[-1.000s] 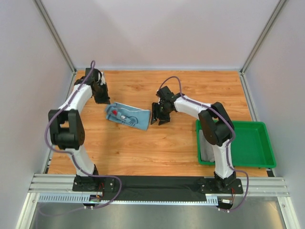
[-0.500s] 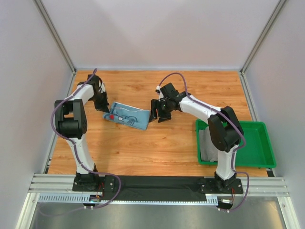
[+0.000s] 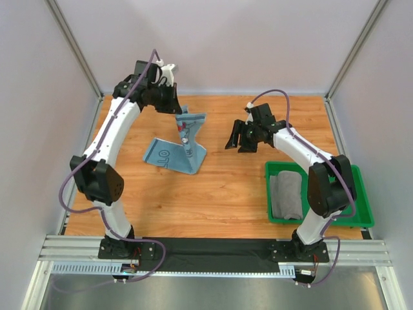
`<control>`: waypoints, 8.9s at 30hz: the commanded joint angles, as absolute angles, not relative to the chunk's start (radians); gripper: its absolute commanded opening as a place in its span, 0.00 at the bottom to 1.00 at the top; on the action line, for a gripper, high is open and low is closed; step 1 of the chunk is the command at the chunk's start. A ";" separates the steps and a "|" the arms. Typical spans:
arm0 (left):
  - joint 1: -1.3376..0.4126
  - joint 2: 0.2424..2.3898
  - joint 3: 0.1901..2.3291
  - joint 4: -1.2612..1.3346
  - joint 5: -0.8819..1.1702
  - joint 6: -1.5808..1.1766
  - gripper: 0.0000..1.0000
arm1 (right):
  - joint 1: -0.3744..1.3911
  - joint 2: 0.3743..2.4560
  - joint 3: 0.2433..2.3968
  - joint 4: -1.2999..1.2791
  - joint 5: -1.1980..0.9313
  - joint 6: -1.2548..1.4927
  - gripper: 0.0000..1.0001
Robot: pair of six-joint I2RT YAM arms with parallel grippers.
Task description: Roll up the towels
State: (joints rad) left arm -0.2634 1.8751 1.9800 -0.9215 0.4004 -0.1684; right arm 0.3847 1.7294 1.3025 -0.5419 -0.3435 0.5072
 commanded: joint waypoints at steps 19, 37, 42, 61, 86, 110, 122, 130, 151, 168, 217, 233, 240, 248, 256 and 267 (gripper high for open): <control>0.025 1.997 1.543 -0.787 0.290 -0.170 0.00 | 0.411 1.749 1.316 -0.551 -0.408 0.480 0.64; 0.069 1.944 1.531 -0.911 -0.065 -0.273 0.00 | 0.589 2.058 1.641 -0.508 -0.610 0.475 0.66; 0.067 1.890 1.529 -0.982 -0.244 -0.336 0.08 | 0.591 2.210 1.738 -0.407 -0.724 0.564 0.63; 0.003 1.637 1.453 -0.922 -0.127 -0.313 0.40 | 0.597 2.220 1.611 -0.336 -0.687 0.581 0.61; -0.457 1.416 1.224 -0.770 -0.144 -0.253 0.27 | 0.637 2.117 1.387 -0.244 -0.445 0.672 0.26; -0.719 1.939 1.416 -0.827 -0.407 -0.423 0.49 | 0.431 1.413 1.043 -0.543 -0.225 0.505 0.71; -0.726 1.953 1.315 -0.770 -0.382 -0.451 0.41 | 0.417 1.453 1.040 -0.515 -0.265 0.509 0.71; -0.726 1.977 1.279 -0.716 -0.347 -0.457 0.27 | 0.419 1.477 1.029 -0.480 -0.324 0.540 0.71; -0.742 1.533 0.974 -0.515 -0.031 -0.531 0.00 | 0.535 1.876 1.153 -0.235 -0.574 0.804 0.78; -0.755 1.503 0.920 -0.476 -0.008 -0.532 0.00 | 0.629 2.005 1.239 -0.189 -0.548 0.845 0.79; -0.834 1.555 0.907 -0.273 0.376 -0.793 0.00 | 0.469 1.571 1.066 -0.520 -0.388 0.499 0.74; -0.779 1.500 0.601 0.149 0.456 -1.146 0.00 | 0.469 1.502 1.005 -0.442 -0.541 0.492 0.74; -0.741 1.467 0.565 0.176 0.465 -1.184 0.00 | 0.471 1.479 0.965 -0.381 -0.641 0.491 0.72; -0.698 1.468 0.532 0.117 0.477 -1.258 0.00 | 0.482 1.450 0.868 -0.238 -0.752 0.488 0.56; -0.646 1.560 0.528 0.037 0.506 -1.264 0.00 | 0.518 1.528 0.836 -0.187 -0.739 0.476 0.41; -0.604 1.605 0.543 -0.018 0.534 -1.238 0.00 | 0.574 1.663 0.870 -0.069 -0.762 0.517 0.25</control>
State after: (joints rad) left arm -0.6159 1.5772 0.5362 0.0704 0.5529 -1.2541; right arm 0.5522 1.6432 0.8326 -0.1455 -0.7368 0.5098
